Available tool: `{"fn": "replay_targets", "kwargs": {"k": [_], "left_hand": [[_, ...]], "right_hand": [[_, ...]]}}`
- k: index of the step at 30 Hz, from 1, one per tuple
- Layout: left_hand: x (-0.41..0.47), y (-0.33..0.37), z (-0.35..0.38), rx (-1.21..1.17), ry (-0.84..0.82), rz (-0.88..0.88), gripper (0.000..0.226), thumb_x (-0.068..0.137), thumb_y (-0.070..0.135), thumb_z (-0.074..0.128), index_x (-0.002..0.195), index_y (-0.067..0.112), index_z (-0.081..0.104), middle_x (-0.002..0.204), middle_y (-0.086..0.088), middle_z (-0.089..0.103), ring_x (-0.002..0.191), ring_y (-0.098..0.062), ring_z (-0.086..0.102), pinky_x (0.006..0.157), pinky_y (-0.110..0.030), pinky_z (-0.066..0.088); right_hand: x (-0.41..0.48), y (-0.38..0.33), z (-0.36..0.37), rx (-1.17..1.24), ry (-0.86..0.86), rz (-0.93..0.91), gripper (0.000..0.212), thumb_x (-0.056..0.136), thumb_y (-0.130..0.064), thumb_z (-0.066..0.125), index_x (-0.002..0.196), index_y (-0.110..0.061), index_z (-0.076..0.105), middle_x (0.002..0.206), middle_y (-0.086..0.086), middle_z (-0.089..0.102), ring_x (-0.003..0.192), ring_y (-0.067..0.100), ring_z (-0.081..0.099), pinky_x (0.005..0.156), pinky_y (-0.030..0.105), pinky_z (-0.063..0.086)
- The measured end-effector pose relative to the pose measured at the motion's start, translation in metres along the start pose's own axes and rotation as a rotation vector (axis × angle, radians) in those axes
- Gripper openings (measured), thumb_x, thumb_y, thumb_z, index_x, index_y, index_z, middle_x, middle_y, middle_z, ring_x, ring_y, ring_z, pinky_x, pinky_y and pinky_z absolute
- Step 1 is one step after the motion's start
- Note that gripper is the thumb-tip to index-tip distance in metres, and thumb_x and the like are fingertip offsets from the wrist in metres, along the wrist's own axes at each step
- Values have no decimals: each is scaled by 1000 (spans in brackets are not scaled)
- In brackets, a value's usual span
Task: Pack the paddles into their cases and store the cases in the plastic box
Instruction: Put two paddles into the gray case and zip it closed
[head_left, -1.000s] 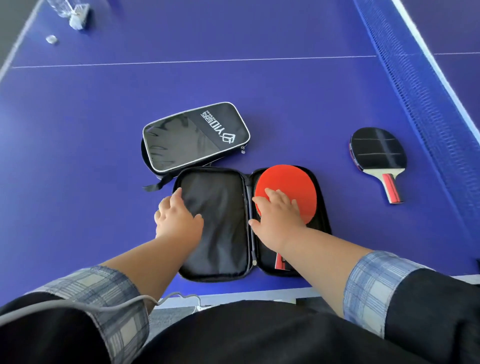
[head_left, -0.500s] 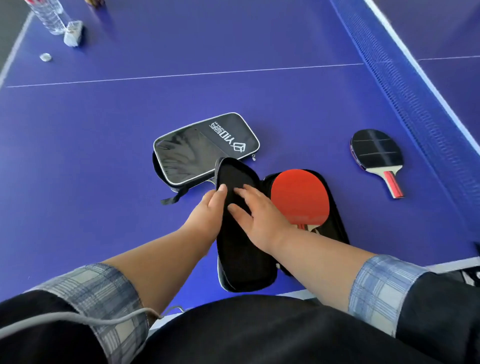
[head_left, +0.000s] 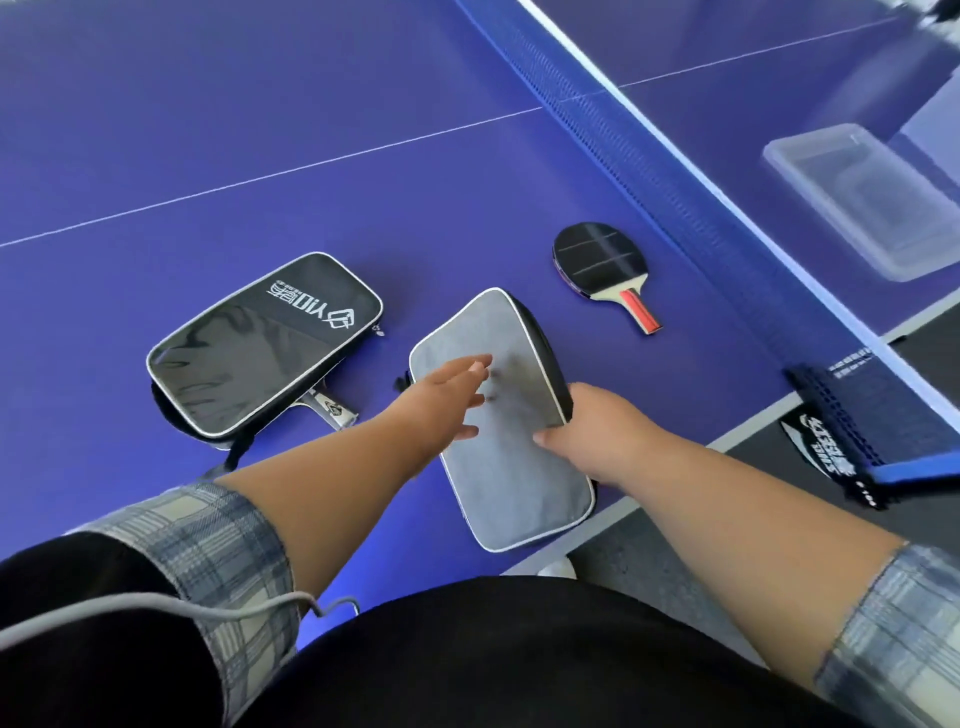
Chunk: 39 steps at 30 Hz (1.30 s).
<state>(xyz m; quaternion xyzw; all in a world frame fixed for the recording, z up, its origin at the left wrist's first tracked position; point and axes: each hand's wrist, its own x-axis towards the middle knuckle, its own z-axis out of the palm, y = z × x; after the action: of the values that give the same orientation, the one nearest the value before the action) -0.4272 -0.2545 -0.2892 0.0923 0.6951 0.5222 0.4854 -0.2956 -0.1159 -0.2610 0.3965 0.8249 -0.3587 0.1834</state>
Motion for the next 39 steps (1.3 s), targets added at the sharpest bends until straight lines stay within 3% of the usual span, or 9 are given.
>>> {"fn": "replay_targets", "kwargs": {"k": [5, 7, 9, 12, 17, 21, 26, 33, 39], "left_hand": [[28, 1, 21, 749, -19, 134, 41, 103, 39, 40, 144, 43, 44, 146, 9, 47, 127, -21, 50, 96, -27, 39], [41, -4, 27, 1073, -82, 238, 44, 105, 34, 37, 148, 40, 38, 158, 6, 34, 141, -21, 34, 110, -31, 29], [52, -13, 29, 1313, -122, 263, 47, 104, 37, 35, 150, 44, 31, 164, 4, 19, 150, -24, 15, 121, -43, 17], [62, -31, 31, 1486, -124, 150, 53, 101, 48, 34, 150, 55, 14, 166, 6, -1, 152, -27, -4, 117, -59, 10], [65, -51, 32, 1586, -59, 179, 58, 101, 54, 26, 148, 55, -7, 164, 6, -14, 151, -31, -11, 113, -66, 11], [67, -53, 34, 1578, -33, 163, 58, 101, 54, 24, 148, 54, -8, 164, 6, -15, 151, -30, -12, 114, -67, 12], [61, -47, 38, 1436, 71, 94, 55, 102, 53, 26, 148, 56, -3, 165, 9, -11, 152, -29, -7, 116, -62, 16], [54, -35, 46, 1437, 73, -14, 63, 96, 53, 19, 155, 41, -1, 166, -6, -7, 150, -36, -2, 118, -56, 22], [40, -41, 82, 1509, 181, -48, 70, 94, 69, 27, 152, 48, -6, 162, -11, 11, 140, -37, 27, 109, -50, 34]], "right_hand": [[31, 45, -1, 82, 168, 18, 26, 92, -43, 65, 84, -22, 52, 86, 0, 61, 82, 24, 59, 65, 36, 47], [46, 58, 3, 98, 172, 39, 31, 93, -44, 62, 76, -25, 46, 85, 2, 59, 80, 27, 57, 60, 35, 42], [60, 69, 8, 86, 136, 68, 29, 94, -46, 60, 82, -22, 50, 97, 8, 60, 84, 29, 59, 67, 37, 47], [76, 85, 16, 144, 46, 133, 40, 91, -51, 62, 114, -18, 54, 105, 4, 62, 82, 21, 60, 68, 35, 46], [89, 99, 21, 265, -161, 286, 90, 72, -70, 68, 140, -17, 45, 124, 1, 59, 108, 24, 57, 91, 38, 49], [98, 104, 21, 482, -342, 316, 92, 72, -60, 78, 147, -17, 47, 145, 3, 56, 133, 28, 51, 112, 50, 39], [109, 109, -1, 630, -544, 179, 35, 88, -17, 75, 120, -19, 61, 115, 6, 74, 109, 27, 70, 92, 55, 57], [137, 102, -49, 520, -539, 73, 41, 93, 0, 56, 125, -26, 54, 116, 6, 64, 96, 20, 61, 73, 35, 52], [168, 96, -71, 167, -454, -59, 53, 82, 3, 41, 113, -31, 68, 112, 4, 71, 98, 21, 64, 77, 32, 48]]}}
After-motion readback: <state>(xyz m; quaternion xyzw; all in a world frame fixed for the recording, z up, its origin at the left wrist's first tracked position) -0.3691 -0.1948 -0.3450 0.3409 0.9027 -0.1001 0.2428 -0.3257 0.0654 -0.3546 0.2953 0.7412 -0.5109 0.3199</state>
